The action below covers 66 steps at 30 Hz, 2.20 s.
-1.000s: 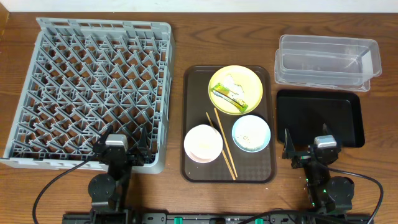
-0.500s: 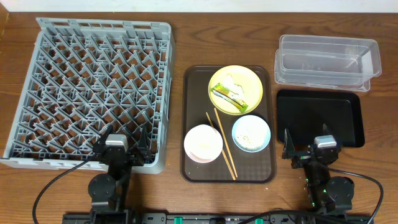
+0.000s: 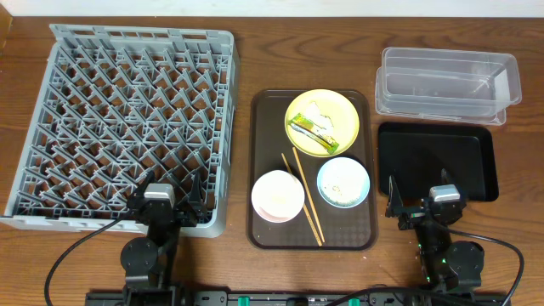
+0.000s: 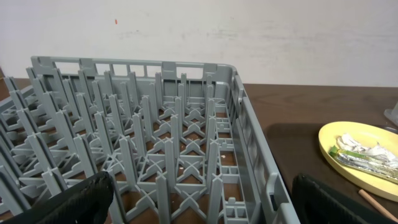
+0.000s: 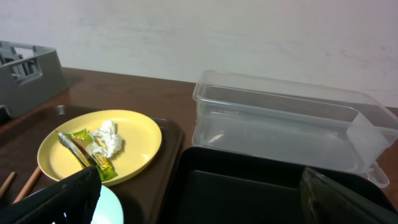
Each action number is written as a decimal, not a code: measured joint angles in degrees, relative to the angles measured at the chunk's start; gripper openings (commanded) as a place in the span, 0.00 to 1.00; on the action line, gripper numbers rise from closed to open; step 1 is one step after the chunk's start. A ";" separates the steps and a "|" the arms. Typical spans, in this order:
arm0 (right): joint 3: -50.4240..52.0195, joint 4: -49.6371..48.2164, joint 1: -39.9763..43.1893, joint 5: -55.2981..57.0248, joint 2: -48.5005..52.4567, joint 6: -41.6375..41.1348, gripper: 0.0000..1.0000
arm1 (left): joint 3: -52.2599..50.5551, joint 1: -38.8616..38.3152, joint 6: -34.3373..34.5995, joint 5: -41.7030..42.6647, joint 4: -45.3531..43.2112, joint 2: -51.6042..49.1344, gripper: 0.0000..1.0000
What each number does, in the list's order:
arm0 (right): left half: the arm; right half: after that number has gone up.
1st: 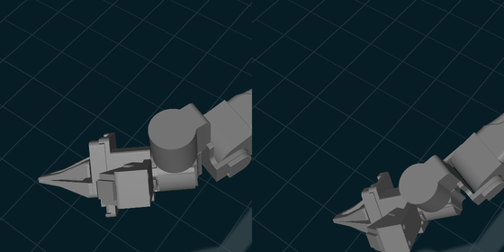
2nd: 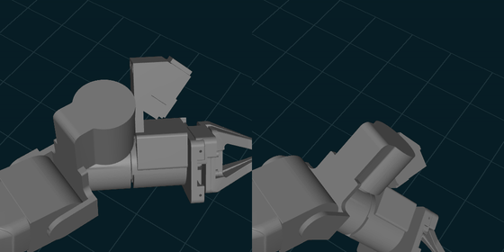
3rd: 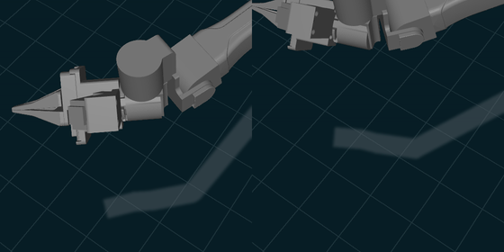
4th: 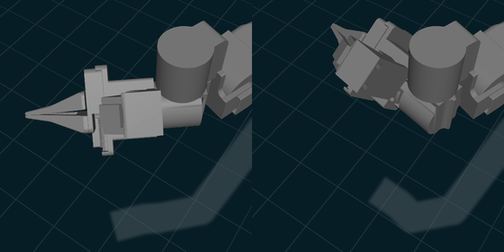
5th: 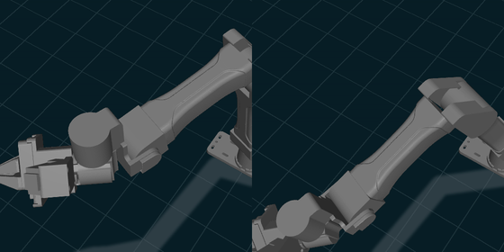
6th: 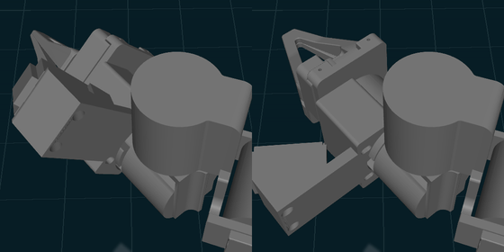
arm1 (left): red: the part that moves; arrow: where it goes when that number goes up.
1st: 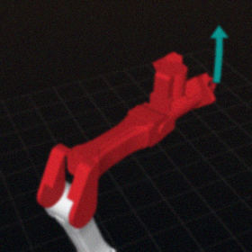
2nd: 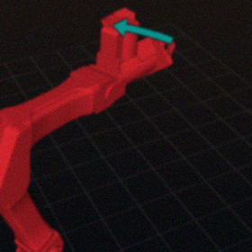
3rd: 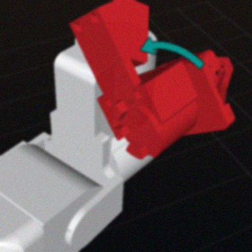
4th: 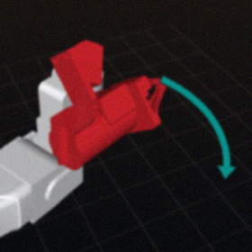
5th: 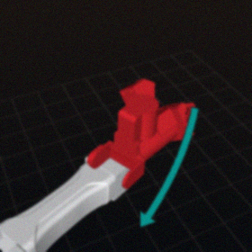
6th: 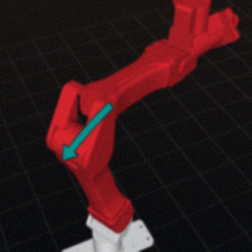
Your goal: Sort waste into correct bins and load items into the dishwasher
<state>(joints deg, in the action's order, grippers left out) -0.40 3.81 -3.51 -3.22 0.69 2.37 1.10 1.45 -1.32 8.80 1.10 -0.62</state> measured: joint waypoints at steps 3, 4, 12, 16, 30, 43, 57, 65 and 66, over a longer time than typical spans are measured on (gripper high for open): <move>0.00 0.00 0.00 0.00 0.00 0.02 0.99 | 0.00 0.00 0.00 0.00 0.00 0.00 0.93; 0.00 0.00 0.00 0.00 0.00 0.00 0.99 | 0.00 0.00 0.00 0.00 0.00 0.00 0.93; 0.00 0.00 0.00 0.00 0.00 0.00 0.99 | 0.00 0.00 0.00 0.00 0.00 0.00 0.93; 0.00 0.00 0.00 0.00 0.00 0.00 0.99 | 0.00 0.00 0.00 0.00 0.00 0.00 0.93; 0.00 -0.09 0.00 0.96 0.00 -2.08 0.99 | 0.00 0.00 1.36 0.00 -0.02 -0.02 0.93; -7.89 9.09 0.00 2.58 7.48 -8.31 0.99 | 13.03 0.00 4.52 0.26 12.35 -15.45 0.93; -40.41 27.76 0.00 -0.55 46.12 -8.94 0.99 | 42.99 0.00 4.55 0.28 40.46 -43.67 0.93; -57.72 39.01 0.00 -4.42 66.62 -7.65 0.99 | 45.33 0.00 4.55 1.31 42.73 -45.99 0.93; -58.23 38.58 0.00 -5.51 67.56 -7.80 0.99 | 45.33 0.00 4.55 1.51 42.77 -45.99 0.93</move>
<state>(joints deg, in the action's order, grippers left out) -58.63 42.39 -3.51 -8.73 68.25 -5.43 46.44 1.45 3.22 10.31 43.88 -46.61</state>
